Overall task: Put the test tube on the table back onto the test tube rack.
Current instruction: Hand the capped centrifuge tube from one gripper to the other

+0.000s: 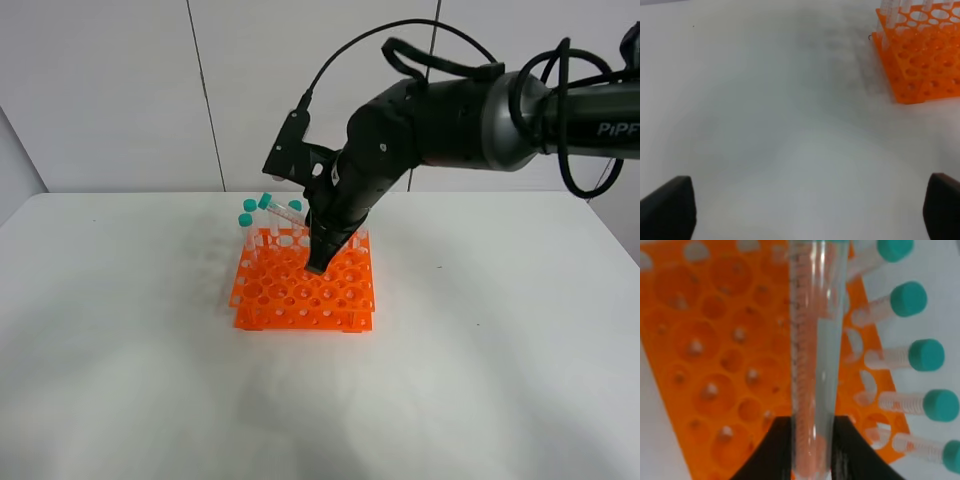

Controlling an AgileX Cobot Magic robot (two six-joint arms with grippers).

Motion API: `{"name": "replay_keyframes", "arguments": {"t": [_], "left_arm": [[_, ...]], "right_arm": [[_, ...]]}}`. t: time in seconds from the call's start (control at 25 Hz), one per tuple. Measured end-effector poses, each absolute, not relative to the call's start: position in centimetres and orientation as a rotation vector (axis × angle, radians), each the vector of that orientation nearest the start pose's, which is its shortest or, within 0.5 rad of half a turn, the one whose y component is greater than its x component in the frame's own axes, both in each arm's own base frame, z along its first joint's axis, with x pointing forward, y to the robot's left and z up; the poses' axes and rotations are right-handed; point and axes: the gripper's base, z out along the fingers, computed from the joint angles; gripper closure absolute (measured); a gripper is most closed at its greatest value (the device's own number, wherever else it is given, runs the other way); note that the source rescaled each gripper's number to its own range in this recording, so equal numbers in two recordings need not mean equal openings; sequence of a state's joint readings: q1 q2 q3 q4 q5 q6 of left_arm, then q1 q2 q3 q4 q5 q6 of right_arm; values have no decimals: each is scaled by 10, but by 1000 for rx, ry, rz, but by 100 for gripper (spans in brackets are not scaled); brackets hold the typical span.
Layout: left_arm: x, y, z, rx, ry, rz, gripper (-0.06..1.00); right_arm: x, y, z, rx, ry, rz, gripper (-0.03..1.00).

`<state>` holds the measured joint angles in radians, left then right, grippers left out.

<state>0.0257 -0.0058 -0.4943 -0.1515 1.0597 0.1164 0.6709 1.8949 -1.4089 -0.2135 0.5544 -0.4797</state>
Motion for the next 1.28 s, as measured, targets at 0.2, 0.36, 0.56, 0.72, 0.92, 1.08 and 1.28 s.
{"name": "replay_keyframes", "arguments": {"t": [0.2,0.36,0.56,0.72,0.92,1.08,1.28], "left_arm": [[-5,-12,276,99,2033,-92,-6],[-5,-12,276,99,2033,-92,-6],[-5,-12,276,99,2033,-92,-6],[-5,-12,276,99,2033,-92,-6],[-5,-12,276,99,2033,-92,-6],[-5,-12,276,99,2033,-92,-6],[-5,-12,276,99,2033,-93,-6]], "right_arm": [[306,240,230,-1334,1866,4,94],[265,215,235,-1176,1640,106,94],[235,192,249,-901,1528,268,94],[215,176,249,-824,1570,326,94],[190,155,240,-847,1646,318,94],[171,139,240,-845,1659,316,94],[158,127,252,-836,1688,314,94]]}}
